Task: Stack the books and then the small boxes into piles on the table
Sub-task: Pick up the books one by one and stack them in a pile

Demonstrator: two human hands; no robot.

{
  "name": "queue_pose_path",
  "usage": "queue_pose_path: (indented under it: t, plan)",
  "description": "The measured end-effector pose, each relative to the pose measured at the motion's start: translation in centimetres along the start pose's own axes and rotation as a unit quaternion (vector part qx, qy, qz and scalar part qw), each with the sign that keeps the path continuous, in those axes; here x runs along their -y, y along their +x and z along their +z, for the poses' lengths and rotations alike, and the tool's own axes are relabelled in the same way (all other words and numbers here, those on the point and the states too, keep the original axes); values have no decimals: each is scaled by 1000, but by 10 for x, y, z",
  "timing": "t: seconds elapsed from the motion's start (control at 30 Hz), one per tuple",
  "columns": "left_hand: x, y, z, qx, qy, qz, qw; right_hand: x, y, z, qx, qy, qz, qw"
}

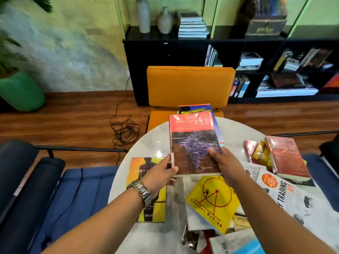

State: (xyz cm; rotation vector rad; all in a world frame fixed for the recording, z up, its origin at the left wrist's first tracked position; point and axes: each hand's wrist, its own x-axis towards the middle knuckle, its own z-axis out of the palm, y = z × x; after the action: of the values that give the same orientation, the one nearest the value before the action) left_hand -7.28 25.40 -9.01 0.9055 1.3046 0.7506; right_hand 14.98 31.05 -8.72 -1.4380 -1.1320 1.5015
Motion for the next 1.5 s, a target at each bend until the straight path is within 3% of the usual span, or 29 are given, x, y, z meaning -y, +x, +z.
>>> queue_pose_path:
  t: [0.23, 0.37, 0.63, 0.93, 1.5]
  plan:
    - [-38, 56, 25, -50, 23, 11, 998, 39, 51, -33, -67, -126, 33, 989]
    - [-55, 79, 30, -123, 40, 26, 991, 53, 78, -37, -76, -194, 25, 978]
    - [-56, 107, 32, -163, 187, 34, 968, 49, 107, -39, -87, -330, -8, 940]
    - [-42, 110, 34, -193, 270, 49, 942, 33, 99, -46, -116, -294, -1, 949]
    - [-41, 94, 37, -176, 244, 46, 953, 26, 93, -40, -133, -309, 27, 941]
